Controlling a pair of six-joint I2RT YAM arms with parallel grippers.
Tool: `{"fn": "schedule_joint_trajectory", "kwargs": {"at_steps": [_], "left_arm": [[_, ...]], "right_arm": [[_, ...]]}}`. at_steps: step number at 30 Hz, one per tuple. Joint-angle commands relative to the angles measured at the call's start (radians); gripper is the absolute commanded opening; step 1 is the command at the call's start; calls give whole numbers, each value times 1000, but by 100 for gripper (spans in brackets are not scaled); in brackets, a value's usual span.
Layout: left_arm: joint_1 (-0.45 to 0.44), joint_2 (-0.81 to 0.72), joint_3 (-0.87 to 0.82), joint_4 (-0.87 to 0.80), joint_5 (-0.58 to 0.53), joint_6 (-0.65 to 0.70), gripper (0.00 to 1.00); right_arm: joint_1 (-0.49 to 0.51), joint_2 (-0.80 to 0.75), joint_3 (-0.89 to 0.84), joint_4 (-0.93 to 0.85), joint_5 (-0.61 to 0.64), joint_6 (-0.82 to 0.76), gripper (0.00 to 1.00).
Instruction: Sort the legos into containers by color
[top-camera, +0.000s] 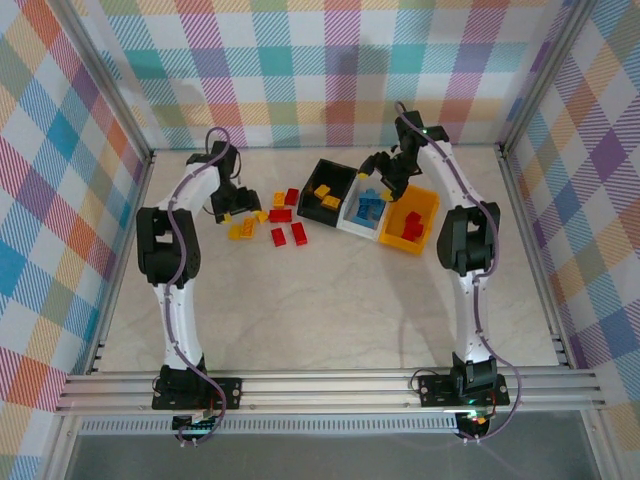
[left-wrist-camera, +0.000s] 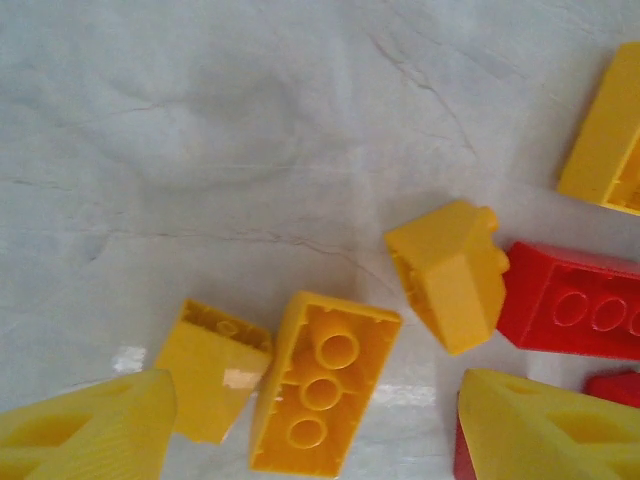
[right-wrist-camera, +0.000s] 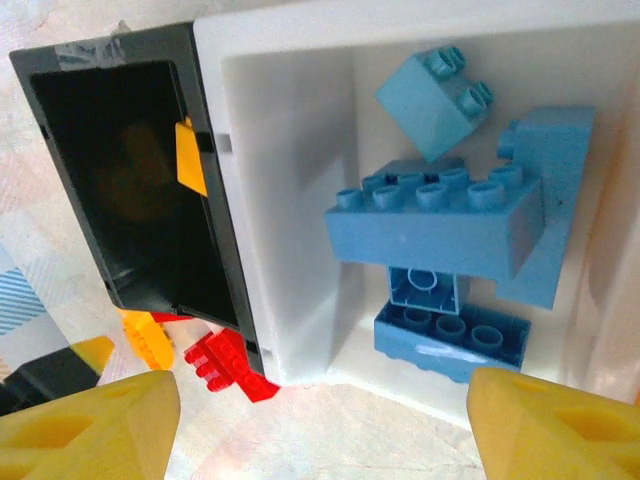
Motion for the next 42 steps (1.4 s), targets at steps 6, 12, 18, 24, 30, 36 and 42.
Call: {"fn": "schedule_joint_trajectory", "kwargs": {"at_steps": [6,12,18,24,30,36,42], "left_arm": [[-34,85,65,-65,-18,33,64],[-38,118,77,-77,-33,34,57],[-45,105,38,-74,-20,31,58],[-52,47,-42,-60,-29,29,57],[-52,-27,-121,-41,-39,32,49],[-51,-31,-146,-31,-40,37,49],[-51,24,-82,-35,-42,41,38]], "right_arm": [[17,-177,-101,-7,-16,-35,76],[18,-258,-210,30,-18,-30,76],[19,-298,-281,61,-18,-10,76],[29,-306,-303,74,-17,0,76],[53,-317,-353,97,-14,9,76],[66,-338,-407,124,-18,20,76],[71,-355,-417,120,-18,14,76]]}}
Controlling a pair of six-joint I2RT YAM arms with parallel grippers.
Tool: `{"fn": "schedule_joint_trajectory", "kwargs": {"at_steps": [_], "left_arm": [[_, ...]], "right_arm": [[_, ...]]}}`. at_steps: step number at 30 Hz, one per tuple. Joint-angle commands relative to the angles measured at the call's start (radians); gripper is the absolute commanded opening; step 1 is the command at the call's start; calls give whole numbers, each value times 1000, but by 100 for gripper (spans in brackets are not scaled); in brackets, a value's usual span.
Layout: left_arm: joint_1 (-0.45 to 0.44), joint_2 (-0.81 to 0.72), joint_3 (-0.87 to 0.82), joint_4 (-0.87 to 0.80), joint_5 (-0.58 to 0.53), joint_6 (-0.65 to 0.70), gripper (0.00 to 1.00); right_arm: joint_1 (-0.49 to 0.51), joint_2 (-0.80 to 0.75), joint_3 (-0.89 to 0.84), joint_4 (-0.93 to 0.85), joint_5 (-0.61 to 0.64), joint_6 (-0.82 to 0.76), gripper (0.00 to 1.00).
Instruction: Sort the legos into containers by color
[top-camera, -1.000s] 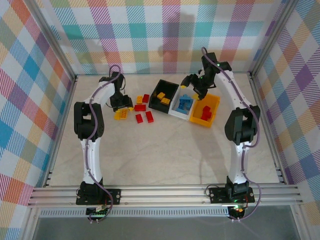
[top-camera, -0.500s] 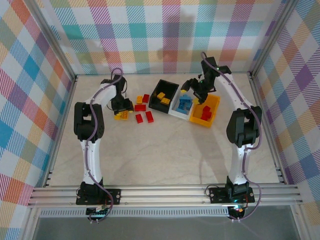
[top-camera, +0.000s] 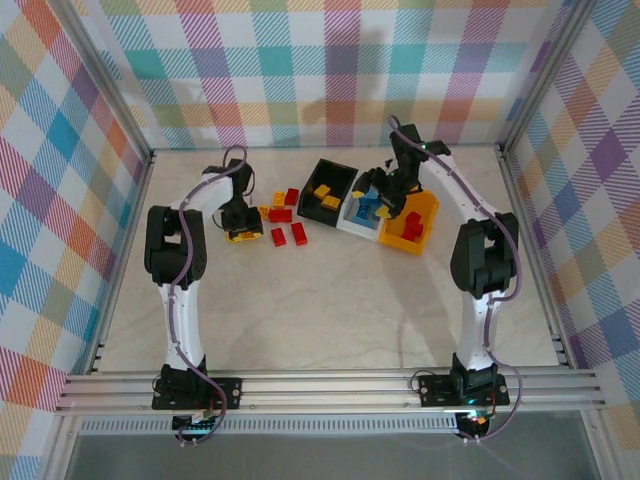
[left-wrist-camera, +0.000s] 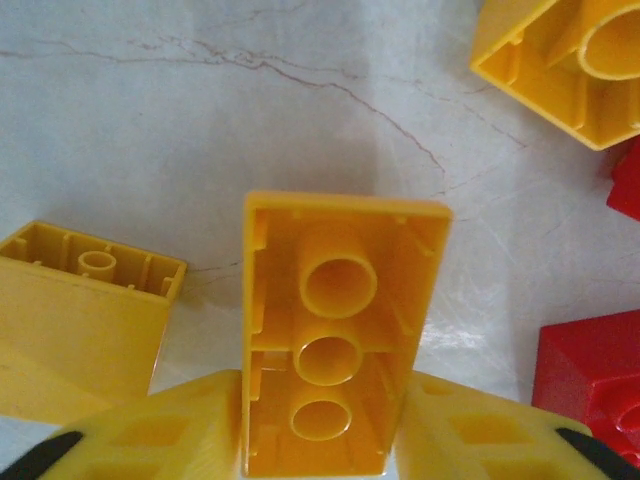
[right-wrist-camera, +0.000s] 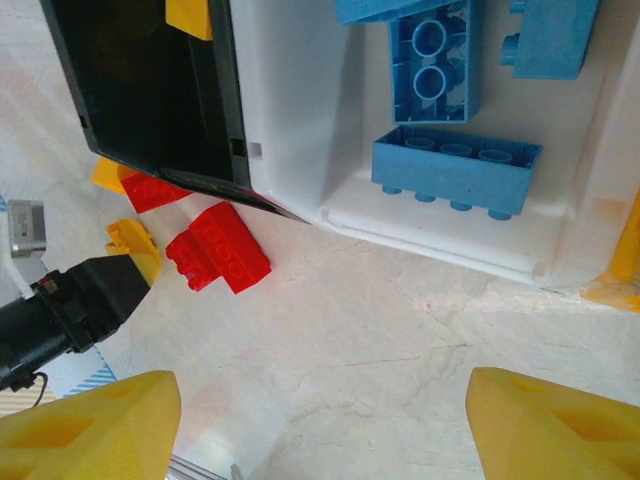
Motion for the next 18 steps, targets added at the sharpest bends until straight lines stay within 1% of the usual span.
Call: {"fn": "schedule_joint_trajectory", "kwargs": {"at_steps": [1,4,5,6,8,9,11,12,15,16,17,18], "left_arm": [[-1,31,60,-14,-10,15,35],[-1,39,97,-22,6,13,29],[-1,34,102,-23,11,10,28],[-2,30,105,-23,15,8,26],[-2,11,99,-26,23,5,26],[-1,-8,91,-26,28,0,26],[-1,-50,68,-26,42,-9,25],[-3,-76,55,-24,51,-16,25],[-13,-150,33,-1,120,-43,26],[-25,-161,45,3,145,-52,26],[-41,-161,65,0,162,-53,27],[-62,-156,101,-8,178,-47,27]], "right_arm": [[7,-61,-15,7,-14,8,76],[15,-90,-43,21,-17,-13,78],[19,-103,-52,23,-12,-26,95],[21,-117,-57,21,-3,-42,100],[29,-162,-84,34,32,-91,100],[33,-194,-115,52,78,-102,100],[22,-266,-198,112,137,-74,100],[2,-290,-238,140,115,-50,100],[-70,-317,-376,317,-144,33,100],[-76,-318,-395,347,-188,46,100],[-70,-318,-396,351,-196,31,100],[-57,-326,-391,342,-173,6,100]]}}
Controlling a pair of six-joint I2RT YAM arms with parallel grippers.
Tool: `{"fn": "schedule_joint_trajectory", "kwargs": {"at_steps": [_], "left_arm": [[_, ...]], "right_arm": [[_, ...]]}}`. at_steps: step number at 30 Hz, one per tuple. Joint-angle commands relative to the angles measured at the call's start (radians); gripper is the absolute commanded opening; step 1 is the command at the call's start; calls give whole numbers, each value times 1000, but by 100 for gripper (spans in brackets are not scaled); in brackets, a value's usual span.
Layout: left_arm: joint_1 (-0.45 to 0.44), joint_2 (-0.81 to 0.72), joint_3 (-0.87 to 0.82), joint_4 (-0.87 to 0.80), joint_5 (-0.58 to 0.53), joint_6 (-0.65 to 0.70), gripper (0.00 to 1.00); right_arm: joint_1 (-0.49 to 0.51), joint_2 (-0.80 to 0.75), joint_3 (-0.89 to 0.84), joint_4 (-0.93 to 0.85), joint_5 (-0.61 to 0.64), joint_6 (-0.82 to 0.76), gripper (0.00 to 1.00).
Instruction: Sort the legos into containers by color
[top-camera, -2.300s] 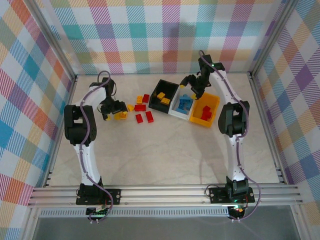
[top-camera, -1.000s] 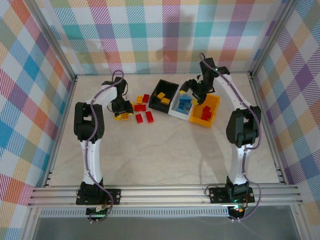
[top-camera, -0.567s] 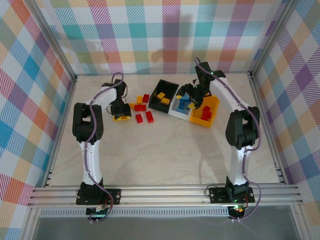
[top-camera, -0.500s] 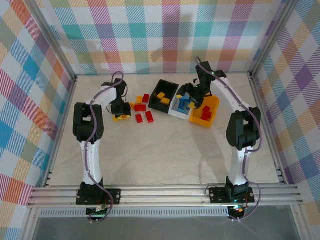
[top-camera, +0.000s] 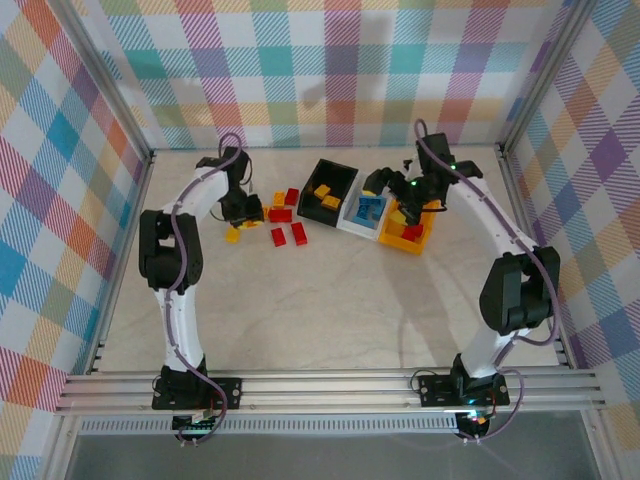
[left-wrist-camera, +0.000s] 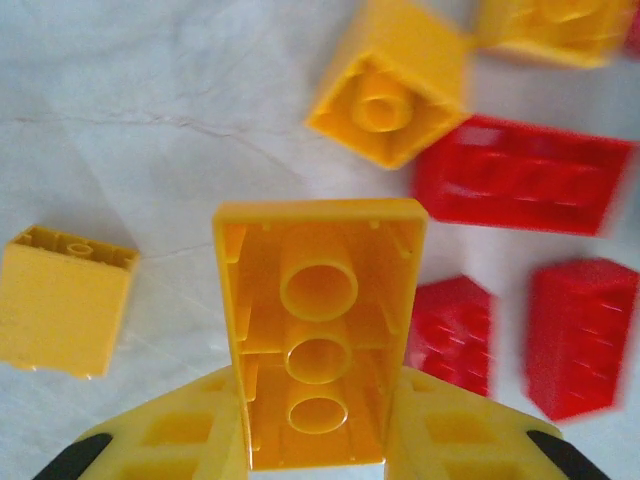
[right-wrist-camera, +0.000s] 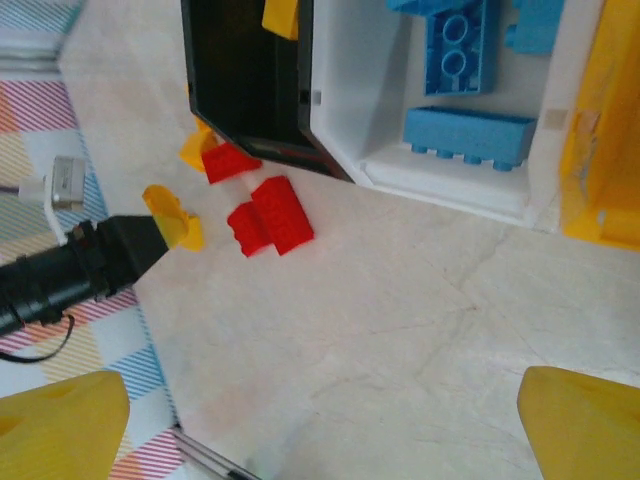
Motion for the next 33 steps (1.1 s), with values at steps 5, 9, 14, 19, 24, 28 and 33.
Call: {"fn": "schedule_joint_trajectory", "kwargs": {"at_steps": [5,9,14,19,24,28,33], "left_arm": [[-159,35,253,-20,106,6,28],[-214,177,446,-37,133,-14,29],[-265,316,636,-41,126,-35,31],[-271,373,689,-30,122,-56,49],[-274,346,704,-20,134,-85,65],[-272,256,699,-94,39,-95,68],[-212,21,480,-168,-168,-69,76]], "right_arm": [[45,-85,-84,171,-34,-39,100],[47,-108,-85,170,-77,-62,100],[73,-115,-53,67,-55,-137,100],[122,-113,-24,-12,4,-205,100],[187,-83,16,-96,98,-291,99],[252,-34,31,-118,194,-328,94],[410,140,165,-197,348,-404,92]]}}
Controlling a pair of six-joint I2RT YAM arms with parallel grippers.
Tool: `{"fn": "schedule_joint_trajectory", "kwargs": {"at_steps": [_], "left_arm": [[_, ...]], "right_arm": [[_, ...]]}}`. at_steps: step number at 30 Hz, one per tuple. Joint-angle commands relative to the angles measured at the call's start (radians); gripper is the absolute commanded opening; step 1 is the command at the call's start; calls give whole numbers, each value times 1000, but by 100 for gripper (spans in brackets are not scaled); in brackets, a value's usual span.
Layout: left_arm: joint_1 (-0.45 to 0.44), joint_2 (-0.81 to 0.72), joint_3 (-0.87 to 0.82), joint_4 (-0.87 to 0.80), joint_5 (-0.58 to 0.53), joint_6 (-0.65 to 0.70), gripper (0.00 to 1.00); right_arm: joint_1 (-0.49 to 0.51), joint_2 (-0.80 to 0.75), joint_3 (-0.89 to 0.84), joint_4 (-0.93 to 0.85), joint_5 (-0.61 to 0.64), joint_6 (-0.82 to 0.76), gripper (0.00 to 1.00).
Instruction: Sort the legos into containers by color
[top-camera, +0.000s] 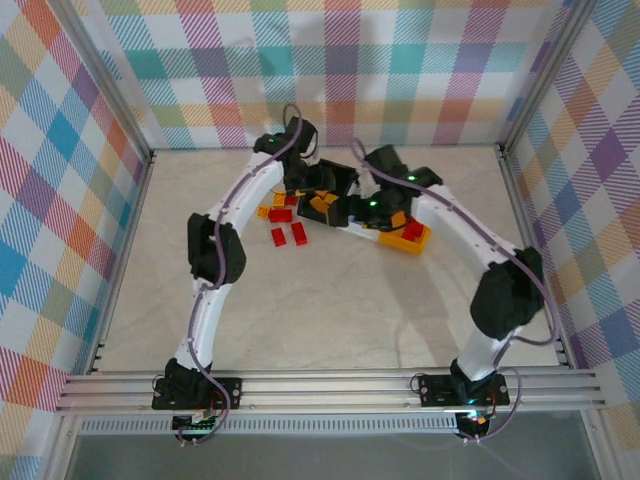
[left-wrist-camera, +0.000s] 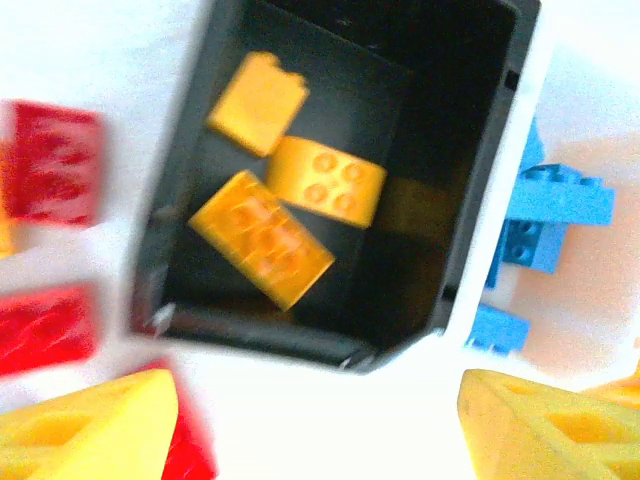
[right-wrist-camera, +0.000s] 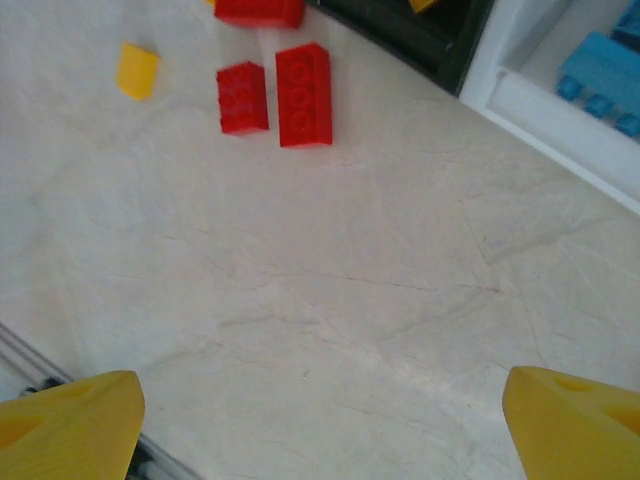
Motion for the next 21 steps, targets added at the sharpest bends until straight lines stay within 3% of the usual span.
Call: {"fn": "schedule_joint_trajectory", "kwargs": {"at_steps": [1,7,11,17,21], "left_arm": [[75,-255,-171,-74,-146,22,77],[237,-574,-639,-6,-89,51,79],[262,-736,-874,20,-62,56,80],[279,-857,-1103,73,18,8,81],[290,-875,-1148,71,27,20,82]], "right_arm": [[110,139,109,-93,142,-85,91],[173,394,333,-127,166,-102,86],[174,544,503,-176,187,-116,83],[172,710,718,-251,249,-141,81],[171,768,772,-248,250,-146,79]]}}
